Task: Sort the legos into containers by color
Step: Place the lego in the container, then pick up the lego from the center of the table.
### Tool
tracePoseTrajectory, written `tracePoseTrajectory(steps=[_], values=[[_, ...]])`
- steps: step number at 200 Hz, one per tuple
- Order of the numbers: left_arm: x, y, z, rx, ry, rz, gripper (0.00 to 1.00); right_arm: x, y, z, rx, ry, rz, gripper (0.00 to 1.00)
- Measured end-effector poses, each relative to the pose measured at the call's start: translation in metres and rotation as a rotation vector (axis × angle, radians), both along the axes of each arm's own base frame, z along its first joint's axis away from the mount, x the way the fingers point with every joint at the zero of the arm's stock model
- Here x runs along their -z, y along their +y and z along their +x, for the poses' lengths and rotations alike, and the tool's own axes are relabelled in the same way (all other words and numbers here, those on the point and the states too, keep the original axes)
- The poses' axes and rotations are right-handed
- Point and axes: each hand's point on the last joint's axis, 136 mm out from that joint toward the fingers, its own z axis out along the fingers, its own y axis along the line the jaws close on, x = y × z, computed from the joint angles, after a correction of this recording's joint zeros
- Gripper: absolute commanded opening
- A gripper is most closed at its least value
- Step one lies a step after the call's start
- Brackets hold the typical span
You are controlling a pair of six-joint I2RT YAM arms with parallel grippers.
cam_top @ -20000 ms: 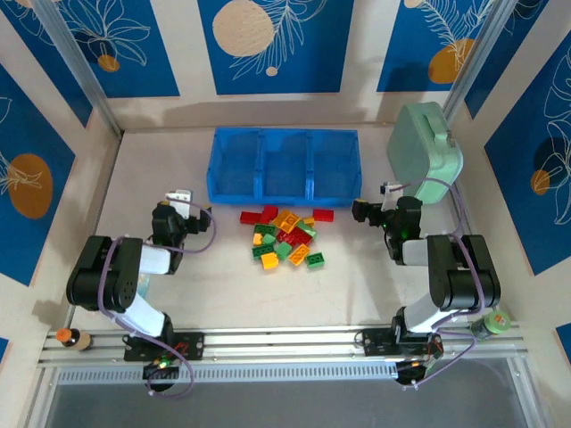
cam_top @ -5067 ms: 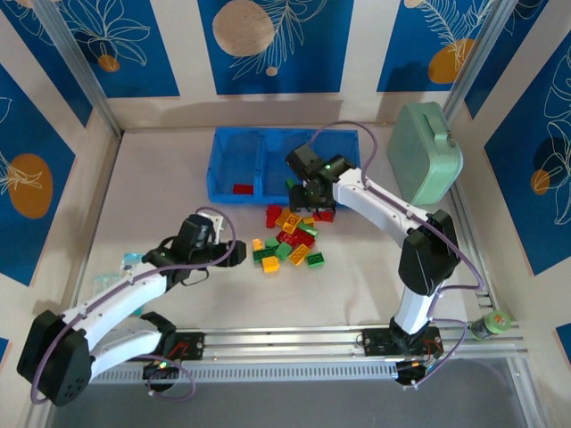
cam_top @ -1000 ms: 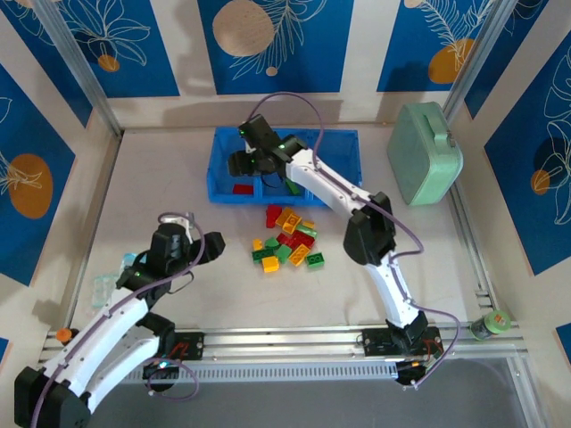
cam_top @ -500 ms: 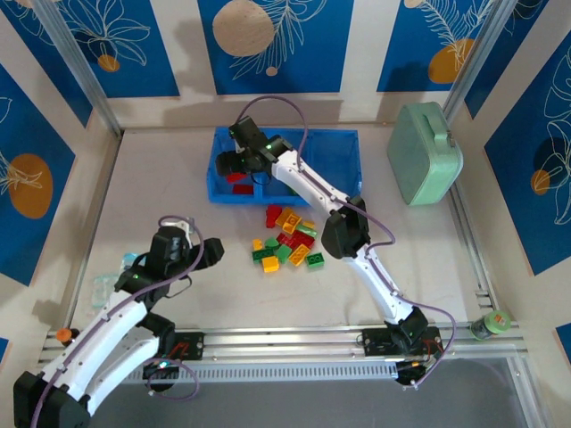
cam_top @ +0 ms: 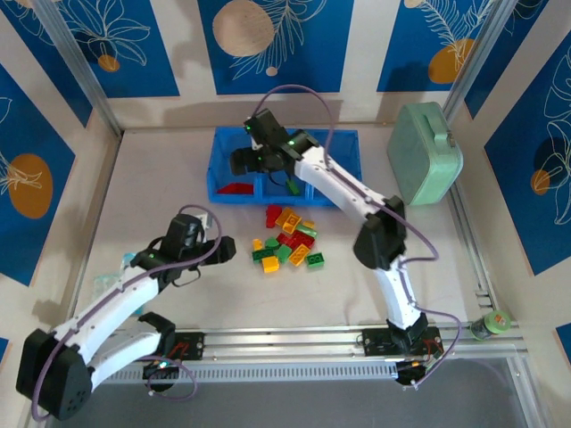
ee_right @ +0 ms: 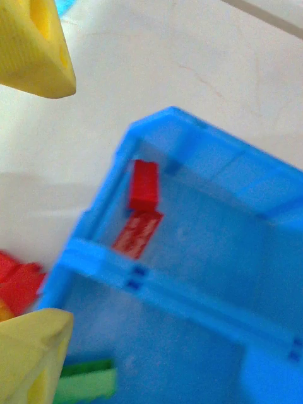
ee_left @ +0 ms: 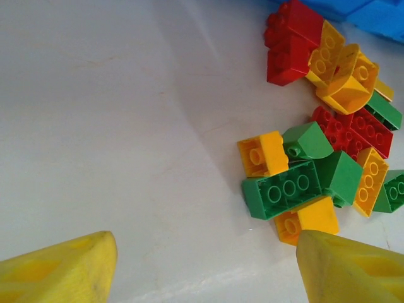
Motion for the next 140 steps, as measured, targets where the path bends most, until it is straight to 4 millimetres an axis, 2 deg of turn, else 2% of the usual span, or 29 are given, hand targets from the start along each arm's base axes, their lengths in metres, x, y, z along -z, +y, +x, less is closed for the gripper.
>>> tracePoseTrajectory(steps=[18, 39, 59, 79, 108, 122, 140], values=[[0.004, -0.010, 0.007, 0.032, 0.019, 0.011, 0.74, -0.009, -0.028, -0.026, 0.020, -0.008, 0.017, 0.85], [0.010, -0.021, 0.016, 0.057, 0.037, 0.023, 0.72, -0.004, -0.062, -0.048, 0.067, 0.002, 0.037, 0.84], [0.018, -0.032, 0.026, 0.081, 0.057, 0.036, 0.71, 0.017, -0.097, -0.062, 0.129, 0.036, 0.021, 0.84], [0.026, -0.046, 0.032, 0.115, 0.078, 0.051, 0.71, 0.048, -0.126, -0.074, 0.190, 0.087, -0.013, 0.83], [0.035, -0.063, 0.041, 0.141, 0.091, 0.052, 0.68, 0.089, -0.150, -0.101, 0.231, 0.167, -0.056, 0.83], [0.040, -0.066, 0.044, 0.138, 0.102, 0.051, 0.66, 0.098, -0.158, -0.109, 0.245, 0.186, -0.061, 0.83], [0.048, -0.070, 0.045, 0.140, 0.124, 0.056, 0.63, 0.100, -0.165, -0.115, 0.262, 0.188, -0.049, 0.83]])
